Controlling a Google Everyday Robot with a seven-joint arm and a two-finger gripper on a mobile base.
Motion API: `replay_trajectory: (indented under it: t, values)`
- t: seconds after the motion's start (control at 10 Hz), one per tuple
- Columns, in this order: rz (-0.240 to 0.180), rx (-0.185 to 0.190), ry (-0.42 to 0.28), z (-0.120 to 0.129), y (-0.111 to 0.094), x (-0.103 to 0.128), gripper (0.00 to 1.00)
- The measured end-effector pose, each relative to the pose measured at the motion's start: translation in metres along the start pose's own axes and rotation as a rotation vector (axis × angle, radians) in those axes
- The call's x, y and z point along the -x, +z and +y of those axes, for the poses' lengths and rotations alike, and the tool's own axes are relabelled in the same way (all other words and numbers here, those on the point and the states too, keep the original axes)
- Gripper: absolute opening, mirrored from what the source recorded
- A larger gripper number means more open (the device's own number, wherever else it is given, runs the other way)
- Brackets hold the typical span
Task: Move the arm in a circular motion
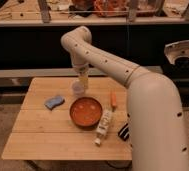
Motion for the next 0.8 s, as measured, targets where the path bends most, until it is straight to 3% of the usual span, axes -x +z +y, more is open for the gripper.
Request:
replay_trajectory:
  t: [0.8]
  values:
    - [0.048, 0.012, 0.12, 0.041, -0.009, -0.072, 0.8]
